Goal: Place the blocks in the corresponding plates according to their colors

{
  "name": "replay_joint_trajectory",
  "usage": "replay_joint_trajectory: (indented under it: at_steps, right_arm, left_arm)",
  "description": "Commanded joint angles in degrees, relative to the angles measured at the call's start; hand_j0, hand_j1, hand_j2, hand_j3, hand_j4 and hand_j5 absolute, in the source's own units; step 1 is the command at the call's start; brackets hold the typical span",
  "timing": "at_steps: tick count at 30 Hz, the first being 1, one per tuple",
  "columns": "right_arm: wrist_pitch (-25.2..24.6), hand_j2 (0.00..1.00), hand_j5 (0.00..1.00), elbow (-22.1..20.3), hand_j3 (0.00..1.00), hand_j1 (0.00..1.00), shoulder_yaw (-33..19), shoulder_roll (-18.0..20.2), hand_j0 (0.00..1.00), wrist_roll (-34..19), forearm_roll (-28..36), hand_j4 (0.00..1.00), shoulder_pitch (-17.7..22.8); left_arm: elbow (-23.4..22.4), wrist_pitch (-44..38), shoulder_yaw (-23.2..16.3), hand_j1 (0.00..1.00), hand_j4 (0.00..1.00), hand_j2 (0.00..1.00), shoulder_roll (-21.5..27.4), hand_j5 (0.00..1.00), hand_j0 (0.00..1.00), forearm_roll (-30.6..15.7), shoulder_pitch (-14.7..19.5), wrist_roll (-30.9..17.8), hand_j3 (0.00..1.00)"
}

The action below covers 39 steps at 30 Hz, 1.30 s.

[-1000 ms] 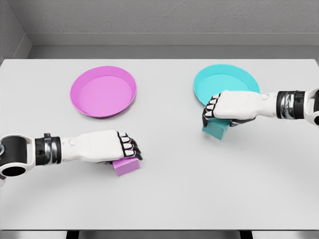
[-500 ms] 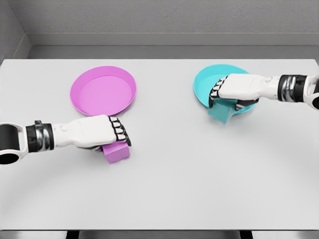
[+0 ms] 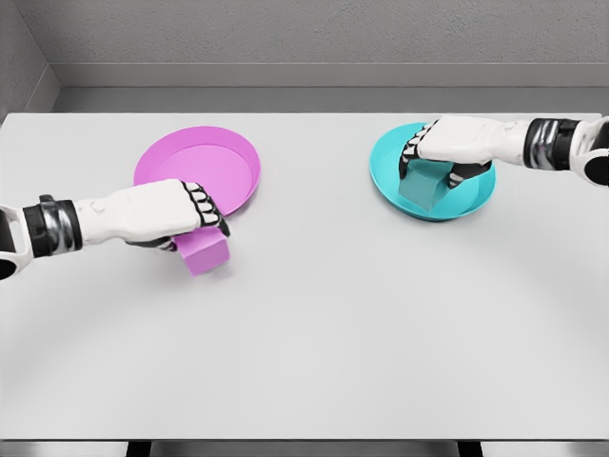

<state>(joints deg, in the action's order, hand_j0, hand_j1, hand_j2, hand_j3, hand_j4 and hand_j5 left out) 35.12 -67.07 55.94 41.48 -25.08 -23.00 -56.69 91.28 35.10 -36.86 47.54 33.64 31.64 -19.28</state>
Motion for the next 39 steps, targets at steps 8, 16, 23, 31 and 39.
replay_joint_trajectory:
  at_steps: [8,16,23,31,39]
  right_arm:
    - [-0.12,0.59,0.59,8.7,0.59,0.59,-0.04,-3.86,0.59,0.03,-0.91,0.59,-1.93]
    - [-0.12,0.67,0.67,10.73,0.67,0.67,-0.13,-4.04,0.67,0.03,-0.82,0.67,-2.29]
    - [-0.12,1.0,1.0,10.73,1.0,1.0,-0.74,-4.04,1.0,0.38,-0.73,1.0,-2.29]
    - [-0.12,1.0,1.0,-2.36,1.0,1.0,-8.82,4.13,1.0,0.29,-0.56,1.0,4.13]
    - [-0.12,1.0,1.0,-11.77,1.0,1.0,-22.8,11.26,1.0,0.55,-0.12,1.0,14.59]
  left_arm:
    - [-10.86,-0.1,2.58,0.64,0.64,0.64,-2.36,0.64,0.64,-0.33,5.54,0.04,0.64]
    - [-20.53,-0.1,5.48,0.72,0.72,0.72,-5.26,0.72,0.72,-0.33,7.39,0.04,0.72]
    - [-21.15,-0.1,6.36,1.0,1.0,1.0,-5.53,1.0,1.0,-2.43,7.38,0.56,1.0]
    - [-20.35,-0.1,6.18,1.0,1.0,1.0,-1.05,1.0,1.0,-7.62,6.86,0.39,1.0]
    - [-19.83,-0.1,6.27,1.0,1.0,1.0,9.24,1.0,1.0,-12.46,4.49,0.12,1.0]
